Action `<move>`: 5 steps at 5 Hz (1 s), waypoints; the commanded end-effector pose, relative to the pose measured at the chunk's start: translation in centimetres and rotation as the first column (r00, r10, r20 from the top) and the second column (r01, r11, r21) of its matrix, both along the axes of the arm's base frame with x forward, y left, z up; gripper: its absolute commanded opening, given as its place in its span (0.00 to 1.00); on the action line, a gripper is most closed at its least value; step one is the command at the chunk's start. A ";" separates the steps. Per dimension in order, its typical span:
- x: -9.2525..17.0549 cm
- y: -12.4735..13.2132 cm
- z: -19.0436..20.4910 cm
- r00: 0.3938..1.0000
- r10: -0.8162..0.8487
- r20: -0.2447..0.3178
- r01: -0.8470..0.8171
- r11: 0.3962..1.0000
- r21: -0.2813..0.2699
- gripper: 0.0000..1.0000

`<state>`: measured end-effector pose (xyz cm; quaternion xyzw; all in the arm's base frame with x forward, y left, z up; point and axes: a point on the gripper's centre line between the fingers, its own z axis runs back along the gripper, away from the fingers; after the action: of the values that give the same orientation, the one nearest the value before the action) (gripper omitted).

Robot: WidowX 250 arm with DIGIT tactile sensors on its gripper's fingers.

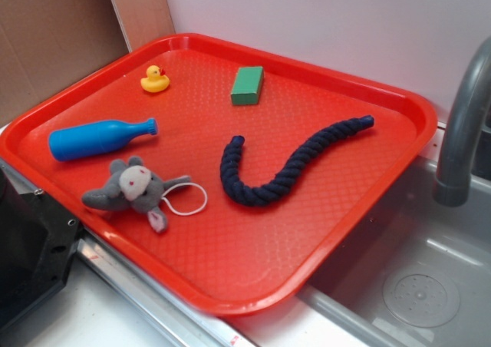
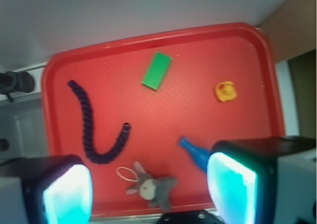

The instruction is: Grab the blue rope.

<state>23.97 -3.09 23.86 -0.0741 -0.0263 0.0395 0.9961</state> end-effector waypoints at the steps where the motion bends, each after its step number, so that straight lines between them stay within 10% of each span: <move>1: -3.6 -10.1 0.8 0.973 -0.223 0.056 0.223 0.975 0.004 1.00; 2: -4.5 -12.1 -1.2 0.970 -0.243 0.032 0.241 0.969 0.052 1.00; 4: -3.6 -7.1 -8.3 0.990 -0.119 -0.072 0.129 0.978 0.165 1.00; 5: -2.8 -5.6 -10.1 0.991 -0.081 -0.104 0.094 0.988 0.120 1.00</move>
<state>21.48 -8.64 13.34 -0.0033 0.0404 -0.0023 0.9992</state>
